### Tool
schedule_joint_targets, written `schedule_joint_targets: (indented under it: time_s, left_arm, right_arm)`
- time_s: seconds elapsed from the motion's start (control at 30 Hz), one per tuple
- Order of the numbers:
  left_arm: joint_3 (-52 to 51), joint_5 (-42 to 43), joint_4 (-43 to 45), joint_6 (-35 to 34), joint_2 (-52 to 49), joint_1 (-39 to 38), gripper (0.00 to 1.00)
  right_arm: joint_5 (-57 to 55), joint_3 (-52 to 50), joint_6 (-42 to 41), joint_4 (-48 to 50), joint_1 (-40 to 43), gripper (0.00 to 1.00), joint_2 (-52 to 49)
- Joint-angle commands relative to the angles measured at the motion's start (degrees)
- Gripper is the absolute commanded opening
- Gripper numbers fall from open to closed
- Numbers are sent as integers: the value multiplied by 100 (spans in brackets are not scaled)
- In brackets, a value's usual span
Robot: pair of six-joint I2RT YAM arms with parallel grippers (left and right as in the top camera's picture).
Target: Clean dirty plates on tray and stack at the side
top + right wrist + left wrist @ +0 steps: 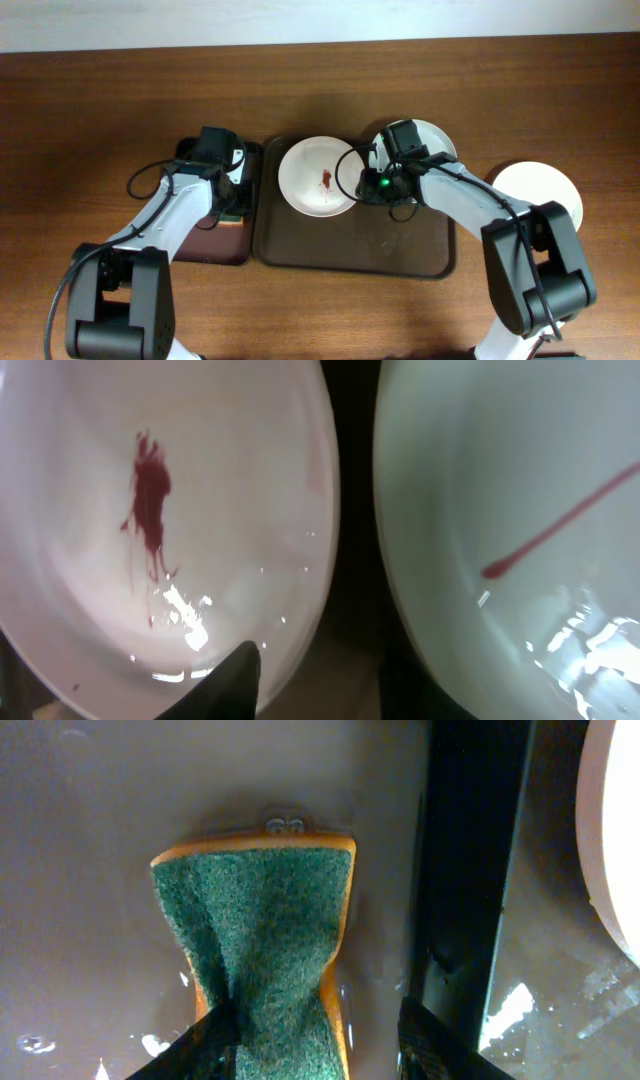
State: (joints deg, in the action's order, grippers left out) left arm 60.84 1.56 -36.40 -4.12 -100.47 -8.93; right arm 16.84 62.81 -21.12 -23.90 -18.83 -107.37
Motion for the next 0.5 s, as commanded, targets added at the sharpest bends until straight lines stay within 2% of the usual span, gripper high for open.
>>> schedule_joint_targets:
  time_s: [0.0, 0.07, 0.17, 0.47]
  left_arm:
    - [-140, 81, 87, 26, 68, -17, 50]
    - [-203, 79, 149, 26, 68, -17, 50]
    - [-210, 79, 155, 26, 68, -17, 50]
    - [-210, 61, 216, 26, 68, -17, 48]
  right_arm:
    - [-85, 85, -426, 63, -153, 29, -245]
    - [-85, 85, -492, 81, -201, 16, -286]
    - [-85, 85, -490, 22, -221, 4, -282]
    - [-103, 87, -291, -844, -221, 4, -140]
